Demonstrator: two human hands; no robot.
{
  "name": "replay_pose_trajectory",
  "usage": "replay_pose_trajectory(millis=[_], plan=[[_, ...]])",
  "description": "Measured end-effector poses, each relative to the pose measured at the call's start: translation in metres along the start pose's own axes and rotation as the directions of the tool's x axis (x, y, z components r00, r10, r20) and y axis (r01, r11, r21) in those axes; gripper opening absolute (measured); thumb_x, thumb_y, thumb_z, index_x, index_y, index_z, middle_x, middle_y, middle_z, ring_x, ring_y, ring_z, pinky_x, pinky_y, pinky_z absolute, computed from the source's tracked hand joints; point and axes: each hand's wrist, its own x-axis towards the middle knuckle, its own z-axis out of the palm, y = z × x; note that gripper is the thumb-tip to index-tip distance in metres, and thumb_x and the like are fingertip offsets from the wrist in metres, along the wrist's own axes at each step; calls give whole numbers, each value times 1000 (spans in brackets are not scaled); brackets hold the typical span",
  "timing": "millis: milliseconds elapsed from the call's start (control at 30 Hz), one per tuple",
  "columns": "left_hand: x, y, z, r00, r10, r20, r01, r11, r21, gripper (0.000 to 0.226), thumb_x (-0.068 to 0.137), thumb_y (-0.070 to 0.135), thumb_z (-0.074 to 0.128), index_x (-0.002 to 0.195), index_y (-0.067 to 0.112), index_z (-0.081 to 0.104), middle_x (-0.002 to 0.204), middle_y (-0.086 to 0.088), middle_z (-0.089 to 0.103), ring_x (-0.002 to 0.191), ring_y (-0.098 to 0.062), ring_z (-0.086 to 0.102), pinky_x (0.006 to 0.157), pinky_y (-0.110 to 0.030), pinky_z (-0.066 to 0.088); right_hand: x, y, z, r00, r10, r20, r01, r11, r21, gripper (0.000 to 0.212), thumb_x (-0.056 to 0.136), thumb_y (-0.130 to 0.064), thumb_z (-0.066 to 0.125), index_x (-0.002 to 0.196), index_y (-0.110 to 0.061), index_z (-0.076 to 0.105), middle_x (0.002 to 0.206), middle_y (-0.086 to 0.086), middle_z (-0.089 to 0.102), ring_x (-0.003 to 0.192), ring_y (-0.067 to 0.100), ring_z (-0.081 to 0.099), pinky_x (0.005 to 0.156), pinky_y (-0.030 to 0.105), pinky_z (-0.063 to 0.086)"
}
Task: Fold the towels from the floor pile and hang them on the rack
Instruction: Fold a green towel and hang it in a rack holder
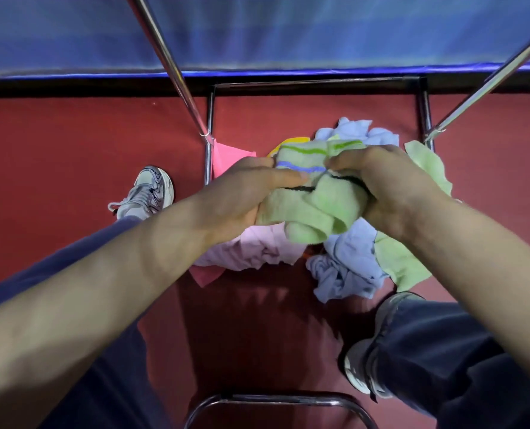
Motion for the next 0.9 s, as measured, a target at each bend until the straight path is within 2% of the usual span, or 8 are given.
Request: replay_pose_trajectory(millis=[67, 167, 300, 400, 500, 600, 767, 900], plan=[[2, 0, -2, 999, 22, -33, -22, 1000, 18, 28, 94, 3, 62, 121, -3, 67, 118, -21, 70, 104, -30, 71, 95, -43, 57, -2, 3, 3, 998, -50, -28, 47, 994, -97, 24, 80, 2, 66, 105, 0, 64, 95, 16, 70, 84, 32, 69, 88, 53, 55], [3, 3, -8, 997, 14, -78, -13, 1000, 12, 29, 95, 6, 61, 122, -1, 67, 121, -22, 69, 106, -31, 70, 97, -43, 53, -4, 11, 5, 986, -158, 48, 165, 963, -212, 69, 73, -5, 77, 134, -22, 49, 114, 11, 67, 93, 25, 70, 84, 40, 59], [3, 4, -10, 994, 29, -109, -27, 999, 23, 27, 91, -5, 56, 116, -3, 66, 122, -22, 68, 101, -27, 71, 90, -39, 56, -12, 9, 7, 898, -136, 419, 326, 846, -423, 63, 78, 16, 63, 131, -18, 57, 95, 1, 61, 73, 8, 58, 65, 20, 49], [2, 4, -12, 994, 32, -101, -25, 998, 62, 42, 78, -11, 58, 120, -12, 60, 126, -32, 61, 114, -41, 66, 101, -54, 49, -12, 13, 8, 905, -175, 389, 363, 795, -486, 54, 83, 19, 51, 126, -12, 62, 98, 10, 65, 75, 14, 58, 63, 26, 47], [1, 7, -14, 990, 64, -128, -48, 991, 128, 33, 86, -14, 54, 117, -9, 64, 112, -28, 69, 100, -37, 69, 83, -49, 58, -6, 1, 6, 967, -224, 121, 250, 926, -284, 26, 96, 2, 48, 112, -2, 68, 88, 14, 63, 76, 21, 57, 66, 31, 48], [3, 10, -17, 980, 63, -190, -55, 997, 49, 32, 94, -9, 50, 122, -5, 64, 115, -20, 72, 98, -29, 73, 69, -36, 61, 3, -18, -3, 993, -48, -105, 47, 999, -15, 32, 104, -26, 41, 111, -11, 68, 96, 9, 61, 88, 26, 63, 85, 41, 56], [6, 13, -17, 956, -48, -288, 20, 995, -100, 12, 97, 5, 55, 101, 9, 65, 100, -12, 75, 75, -18, 74, 64, -28, 61, 3, -13, -8, 997, 73, 39, -81, 964, 254, 39, 105, -46, 34, 107, -29, 69, 106, 9, 59, 100, 29, 61, 106, 51, 42], [6, 16, -18, 940, -49, -336, 13, 994, -108, 7, 96, 11, 58, 99, 12, 64, 97, -8, 69, 75, -15, 67, 67, -26, 61, -2, -11, -2, 992, 74, 107, -90, 984, 155, 29, 107, -32, 37, 114, -29, 65, 85, 3, 60, 76, 21, 58, 80, 36, 52]])
